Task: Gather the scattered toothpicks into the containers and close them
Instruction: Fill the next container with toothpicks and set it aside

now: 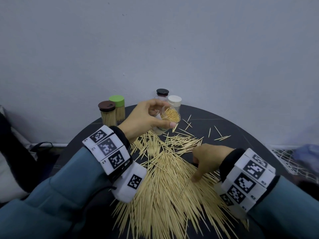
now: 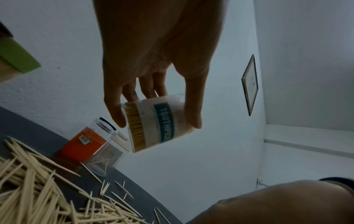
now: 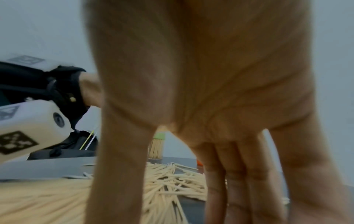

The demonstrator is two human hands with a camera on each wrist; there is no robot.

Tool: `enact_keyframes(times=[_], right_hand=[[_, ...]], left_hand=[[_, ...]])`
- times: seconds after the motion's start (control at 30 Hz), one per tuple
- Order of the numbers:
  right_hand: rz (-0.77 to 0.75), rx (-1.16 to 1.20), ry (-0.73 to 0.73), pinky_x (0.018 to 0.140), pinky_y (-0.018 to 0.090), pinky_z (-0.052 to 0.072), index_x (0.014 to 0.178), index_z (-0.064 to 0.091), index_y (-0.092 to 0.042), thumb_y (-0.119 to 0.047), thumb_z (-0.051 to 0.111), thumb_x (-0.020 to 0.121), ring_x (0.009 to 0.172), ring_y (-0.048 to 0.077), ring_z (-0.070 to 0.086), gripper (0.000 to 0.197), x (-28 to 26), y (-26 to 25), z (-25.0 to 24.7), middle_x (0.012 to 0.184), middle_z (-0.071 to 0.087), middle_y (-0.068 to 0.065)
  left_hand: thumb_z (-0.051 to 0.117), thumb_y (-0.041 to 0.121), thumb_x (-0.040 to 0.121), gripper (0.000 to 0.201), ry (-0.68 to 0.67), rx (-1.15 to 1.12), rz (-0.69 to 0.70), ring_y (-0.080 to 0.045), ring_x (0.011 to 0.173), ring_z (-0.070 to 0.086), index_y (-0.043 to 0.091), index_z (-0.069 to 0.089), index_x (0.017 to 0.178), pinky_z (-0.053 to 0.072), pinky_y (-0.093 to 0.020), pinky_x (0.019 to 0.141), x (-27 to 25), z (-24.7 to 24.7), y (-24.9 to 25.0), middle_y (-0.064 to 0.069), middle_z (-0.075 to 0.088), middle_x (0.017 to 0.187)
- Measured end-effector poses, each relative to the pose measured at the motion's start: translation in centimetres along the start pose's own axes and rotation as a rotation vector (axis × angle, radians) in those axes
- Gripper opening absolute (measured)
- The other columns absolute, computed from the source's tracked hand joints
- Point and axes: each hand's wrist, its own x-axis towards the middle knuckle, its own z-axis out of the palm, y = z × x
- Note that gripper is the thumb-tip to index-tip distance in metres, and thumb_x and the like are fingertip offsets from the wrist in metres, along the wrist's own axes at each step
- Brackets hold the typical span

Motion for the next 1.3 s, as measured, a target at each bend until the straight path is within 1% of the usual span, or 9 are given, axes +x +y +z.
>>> enact_keyframes(times=[0.2, 0.4, 0.57, 0.67, 0.77, 0.9, 1.13, 1.2, 1.3], right_hand=[[-0.020, 0.081, 0.078, 0.073, 0.027, 0.042, 0.118, 0.053, -0.007, -0.029, 0.066, 0.085, 0.091, 0.017, 0.050, 0.042, 0.4, -0.7, 0.4, 0.119, 0.057, 0.006], [-0.025, 0.095, 0.132, 0.061, 0.022, 0.041, 0.119, 0.051, -0.005, -0.019, 0.061, 0.088, 0.088, 0.017, 0.048, 0.035, 1.0, -1.8, 0.1, 0.104, 0.050, 0.006], [-0.034, 0.131, 0.141, 0.054, 0.017, 0.036, 0.119, 0.050, -0.005, -0.018, 0.061, 0.089, 0.091, 0.019, 0.054, 0.035, 1.6, -1.5, 0.1, 0.122, 0.053, 0.008], [-0.043, 0.157, 0.148, 0.056, 0.020, 0.037, 0.107, 0.054, -0.006, -0.022, 0.064, 0.087, 0.089, 0.020, 0.053, 0.027, 1.8, -1.0, -0.1, 0.103, 0.053, 0.007], [-0.024, 0.191, 0.150, 0.066, 0.024, 0.040, 0.110, 0.058, -0.006, -0.026, 0.066, 0.085, 0.088, 0.019, 0.051, 0.033, 2.0, -0.3, -0.5, 0.097, 0.052, 0.004], [-0.017, 0.241, 0.177, 0.054, 0.021, 0.036, 0.083, 0.060, -0.010, -0.032, 0.069, 0.082, 0.063, 0.011, 0.046, 0.024, 2.3, 1.1, -1.1, 0.069, 0.049, -0.004], [-0.049, 0.478, 0.212, 0.044, 0.013, 0.039, 0.089, 0.065, -0.004, -0.027, 0.071, 0.081, 0.046, 0.001, 0.054, 0.025, 2.5, 2.8, -1.6, 0.064, 0.060, -0.003], [-0.075, 0.575, 0.198, 0.048, 0.012, 0.044, 0.098, 0.065, 0.004, -0.024, 0.071, 0.081, 0.053, 0.005, 0.061, 0.034, 2.7, 3.0, -1.6, 0.072, 0.068, 0.003], [-0.137, 0.724, 0.190, 0.072, 0.025, 0.056, 0.106, 0.062, 0.010, -0.019, 0.070, 0.081, 0.081, 0.022, 0.070, 0.039, 3.2, 3.4, -1.7, 0.088, 0.073, 0.011]], left_hand=[[0.082, 0.025, 0.049, 0.063, 0.006, -0.006, -0.003, -0.018, 0.104, 0.062, 0.023, 0.062, 0.109, 0.049, -0.027, 0.089, 0.0, 0.1, 0.0, -0.006, 0.066, 0.114], [0.084, 0.012, 0.062, 0.059, 0.005, 0.008, -0.006, -0.018, 0.106, 0.063, 0.016, 0.062, 0.116, 0.049, -0.024, 0.090, 0.2, -0.1, -0.2, -0.006, 0.067, 0.113], [0.084, 0.016, 0.060, 0.059, 0.009, 0.017, -0.007, -0.017, 0.107, 0.062, 0.020, 0.062, 0.115, 0.048, -0.029, 0.097, 0.2, -0.1, -0.2, -0.004, 0.067, 0.114], [0.084, 0.013, 0.062, 0.059, 0.008, 0.022, -0.003, -0.017, 0.107, 0.062, 0.018, 0.061, 0.116, 0.048, -0.026, 0.094, 0.2, -0.1, -0.2, -0.005, 0.066, 0.114], [0.084, 0.012, 0.063, 0.058, 0.007, 0.025, -0.005, -0.017, 0.108, 0.062, 0.017, 0.061, 0.116, 0.048, -0.025, 0.094, 0.2, -0.1, -0.1, -0.006, 0.066, 0.115], [0.083, 0.012, 0.063, 0.055, 0.003, 0.016, -0.008, -0.016, 0.106, 0.062, 0.020, 0.061, 0.114, 0.048, -0.024, 0.092, 0.1, -0.1, 0.0, -0.005, 0.067, 0.114], [0.083, 0.019, 0.058, 0.062, -0.009, 0.014, -0.012, -0.016, 0.102, 0.063, 0.018, 0.060, 0.116, 0.048, -0.023, 0.087, 0.0, 0.0, 0.0, -0.006, 0.067, 0.112], [0.082, 0.027, 0.050, 0.071, -0.008, 0.012, -0.018, -0.019, 0.106, 0.062, 0.018, 0.061, 0.117, 0.048, -0.030, 0.094, -0.1, 0.1, 0.0, -0.006, 0.067, 0.113], [0.083, 0.026, 0.050, 0.070, -0.006, 0.004, -0.027, -0.017, 0.103, 0.061, 0.018, 0.061, 0.116, 0.047, -0.031, 0.090, -0.1, 0.2, 0.0, -0.006, 0.067, 0.113]])
